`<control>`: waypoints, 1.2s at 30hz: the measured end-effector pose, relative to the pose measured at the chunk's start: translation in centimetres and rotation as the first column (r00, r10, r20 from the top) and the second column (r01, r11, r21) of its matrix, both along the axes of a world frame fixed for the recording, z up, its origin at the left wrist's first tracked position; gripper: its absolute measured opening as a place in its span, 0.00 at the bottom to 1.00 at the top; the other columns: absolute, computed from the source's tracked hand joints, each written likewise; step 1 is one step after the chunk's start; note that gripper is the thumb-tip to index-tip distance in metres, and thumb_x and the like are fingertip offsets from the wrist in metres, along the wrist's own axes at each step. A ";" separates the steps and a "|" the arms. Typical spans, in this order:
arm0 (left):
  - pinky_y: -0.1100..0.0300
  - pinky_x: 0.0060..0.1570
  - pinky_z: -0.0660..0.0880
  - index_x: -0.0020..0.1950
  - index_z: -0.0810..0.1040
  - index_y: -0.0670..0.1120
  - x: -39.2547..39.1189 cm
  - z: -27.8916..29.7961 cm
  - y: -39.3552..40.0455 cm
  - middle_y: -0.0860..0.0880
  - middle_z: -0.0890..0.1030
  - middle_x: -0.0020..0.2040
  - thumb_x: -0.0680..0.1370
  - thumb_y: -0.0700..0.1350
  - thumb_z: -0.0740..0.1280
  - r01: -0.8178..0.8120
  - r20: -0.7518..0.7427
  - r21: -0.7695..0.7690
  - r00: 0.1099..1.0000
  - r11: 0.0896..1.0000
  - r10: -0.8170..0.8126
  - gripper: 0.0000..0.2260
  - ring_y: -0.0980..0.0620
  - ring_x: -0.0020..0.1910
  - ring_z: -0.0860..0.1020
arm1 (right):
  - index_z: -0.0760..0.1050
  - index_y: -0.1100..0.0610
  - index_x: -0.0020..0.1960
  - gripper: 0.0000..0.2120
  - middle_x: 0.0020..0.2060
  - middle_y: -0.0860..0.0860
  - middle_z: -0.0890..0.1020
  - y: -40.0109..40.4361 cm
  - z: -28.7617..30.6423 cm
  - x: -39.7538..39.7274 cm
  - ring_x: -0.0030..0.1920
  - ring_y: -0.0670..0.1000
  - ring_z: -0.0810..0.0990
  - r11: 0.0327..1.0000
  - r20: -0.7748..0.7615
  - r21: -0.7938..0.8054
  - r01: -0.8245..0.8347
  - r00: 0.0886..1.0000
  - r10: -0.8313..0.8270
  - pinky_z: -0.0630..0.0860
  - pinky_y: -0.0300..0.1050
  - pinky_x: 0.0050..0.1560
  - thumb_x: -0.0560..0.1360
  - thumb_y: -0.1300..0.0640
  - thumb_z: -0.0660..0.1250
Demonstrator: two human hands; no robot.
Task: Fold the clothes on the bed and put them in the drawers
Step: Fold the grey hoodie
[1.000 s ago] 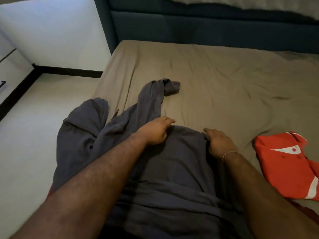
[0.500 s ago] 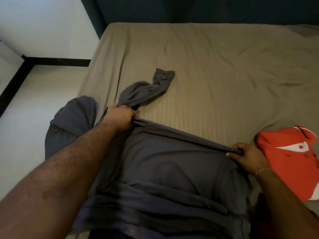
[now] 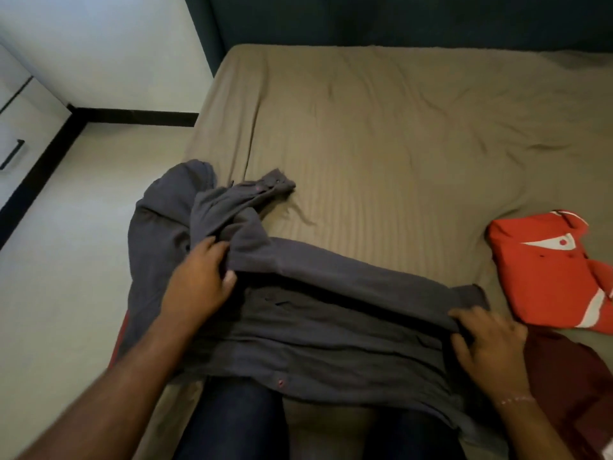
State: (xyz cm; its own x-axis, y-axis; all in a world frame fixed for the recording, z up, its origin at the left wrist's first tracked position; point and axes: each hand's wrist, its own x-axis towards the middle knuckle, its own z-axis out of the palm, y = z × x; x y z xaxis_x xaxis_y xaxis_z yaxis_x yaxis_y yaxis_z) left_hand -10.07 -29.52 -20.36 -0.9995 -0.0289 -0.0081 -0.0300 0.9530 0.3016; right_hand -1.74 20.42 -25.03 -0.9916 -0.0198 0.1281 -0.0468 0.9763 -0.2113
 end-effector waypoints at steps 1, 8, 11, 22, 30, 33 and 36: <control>0.45 0.57 0.79 0.70 0.75 0.47 2.4 -0.9 -0.1 0.43 0.74 0.71 0.76 0.48 0.73 -0.034 0.013 0.048 0.999 0.998 0.033 0.23 0.41 0.64 0.77 | 0.84 0.52 0.55 0.16 0.43 0.50 0.80 -0.5 -0.6 1.6 0.44 0.58 0.80 0.999 0.045 0.040 -0.003 0.999 0.001 0.65 0.53 0.46 0.67 0.57 0.72; 0.34 0.78 0.50 0.80 0.66 0.51 6.9 -4.1 0.1 0.50 0.70 0.78 0.80 0.57 0.61 -0.026 0.174 -0.137 0.983 0.990 0.050 0.28 0.50 0.77 0.68 | 0.78 0.46 0.71 0.33 0.54 0.51 0.80 -3.8 -1.1 6.0 0.55 0.59 0.79 0.995 0.289 0.081 0.063 0.954 -0.084 0.72 0.56 0.54 0.66 0.54 0.79; 0.45 0.79 0.58 0.77 0.72 0.47 7.3 -3.0 3.0 0.47 0.73 0.76 0.78 0.54 0.61 0.112 -0.023 -0.052 0.993 0.992 -0.113 0.27 0.49 0.78 0.67 | 0.80 0.52 0.68 0.30 0.57 0.55 0.81 -6.5 0.7 5.7 0.57 0.63 0.79 0.994 0.217 -0.017 0.111 0.971 -0.104 0.75 0.61 0.57 0.67 0.57 0.80; 0.40 0.79 0.46 0.84 0.33 0.53 2.9 -10.6 4.1 0.53 0.39 0.85 0.77 0.73 0.55 -0.054 0.478 0.092 0.878 0.994 0.004 0.47 0.48 0.84 0.46 | 0.67 0.52 0.76 0.28 0.69 0.51 0.73 -25.7 2.9 -8.9 0.69 0.55 0.71 0.930 0.259 -0.298 -0.213 0.920 0.294 0.69 0.54 0.71 0.77 0.52 0.68; 0.41 0.78 0.41 0.80 0.26 0.59 1.8 -13.8 3.1 0.55 0.35 0.84 0.75 0.75 0.53 -0.065 0.649 0.168 0.758 0.984 -0.061 0.47 0.48 0.84 0.42 | 0.54 0.43 0.78 0.44 0.67 0.50 0.72 -33.9 -1.9 -22.1 0.57 0.52 0.81 0.310 0.535 -0.830 0.464 0.820 0.205 0.84 0.51 0.43 0.74 0.61 0.77; 0.41 0.78 0.34 0.80 0.26 0.56 1.0 -15.4 3.8 0.53 0.32 0.83 0.73 0.76 0.48 -0.048 0.708 0.125 0.704 0.991 -0.055 0.48 0.47 0.83 0.37 | 0.50 0.42 0.77 0.47 0.65 0.57 0.76 -34.9 -4.1 -25.6 0.55 0.59 0.82 0.293 0.616 -0.770 0.566 0.779 0.114 0.83 0.55 0.44 0.73 0.58 0.78; 0.42 0.77 0.33 0.78 0.23 0.54 1.0 -16.3 3.8 0.51 0.32 0.83 0.76 0.73 0.51 -0.037 0.712 0.126 0.699 0.991 -0.064 0.47 0.46 0.83 0.35 | 0.65 0.54 0.73 0.37 0.59 0.55 0.80 -35.4 -5.6 -27.5 0.52 0.58 0.81 0.570 0.581 -0.655 0.497 0.813 -0.041 0.78 0.49 0.54 0.71 0.52 0.80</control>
